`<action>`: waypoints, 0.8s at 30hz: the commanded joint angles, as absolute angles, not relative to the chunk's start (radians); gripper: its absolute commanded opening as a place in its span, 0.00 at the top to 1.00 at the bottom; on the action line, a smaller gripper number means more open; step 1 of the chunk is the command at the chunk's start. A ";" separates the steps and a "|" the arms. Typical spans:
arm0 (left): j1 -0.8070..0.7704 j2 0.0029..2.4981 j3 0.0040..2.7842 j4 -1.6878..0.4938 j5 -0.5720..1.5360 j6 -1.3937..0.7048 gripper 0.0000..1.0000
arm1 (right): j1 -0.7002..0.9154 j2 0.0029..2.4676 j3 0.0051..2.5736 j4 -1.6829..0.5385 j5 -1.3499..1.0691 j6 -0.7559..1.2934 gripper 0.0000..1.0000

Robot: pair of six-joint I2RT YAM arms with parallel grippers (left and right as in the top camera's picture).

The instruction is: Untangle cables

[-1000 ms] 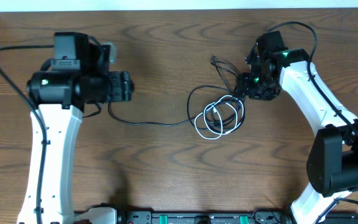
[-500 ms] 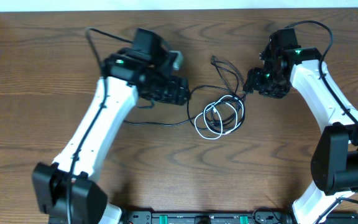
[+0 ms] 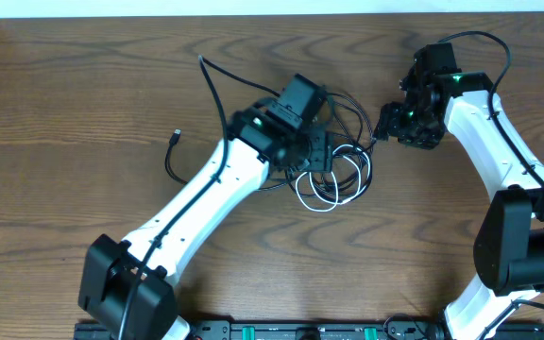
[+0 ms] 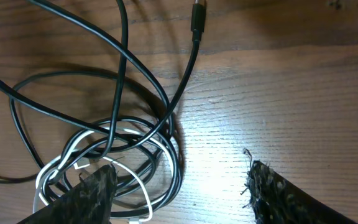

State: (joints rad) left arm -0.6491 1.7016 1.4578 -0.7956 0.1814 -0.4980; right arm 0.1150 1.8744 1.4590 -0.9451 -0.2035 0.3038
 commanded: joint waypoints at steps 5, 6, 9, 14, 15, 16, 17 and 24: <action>-0.727 1.731 1.338 -0.649 0.058 -0.564 0.31 | 0.109 1.857 1.473 -0.947 -0.183 0.313 0.34; -0.734 1.741 1.326 -0.630 0.058 -0.564 0.31 | 0.109 1.857 1.473 -0.948 -0.181 0.313 0.34; -0.741 1.778 1.324 -0.602 0.059 -0.563 0.31 | 0.109 1.857 1.472 -0.952 -0.181 0.313 0.34; -0.748 1.843 1.324 -0.573 0.059 -0.564 0.31 | 0.109 1.857 1.472 -0.955 -0.181 0.313 0.34; -0.751 1.852 1.324 -0.572 0.059 -0.564 0.31 | 0.109 1.857 1.472 -0.955 -0.181 0.313 0.33; -0.755 1.861 1.324 -0.569 0.059 -0.564 0.31 | 0.109 1.857 1.472 -0.955 -0.181 0.313 0.33; -0.759 1.869 1.324 -0.565 0.059 -0.563 0.33 | 0.109 1.857 1.472 -0.955 -0.181 0.313 0.33; -0.770 1.875 1.324 -0.554 0.059 -0.563 0.39 | 0.109 1.857 1.472 -0.954 -0.181 0.313 0.32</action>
State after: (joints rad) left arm -0.7689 1.8656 1.3304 -0.5552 0.0746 -0.5571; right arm 0.1150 1.8744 1.4590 -0.9527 -0.1860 0.3038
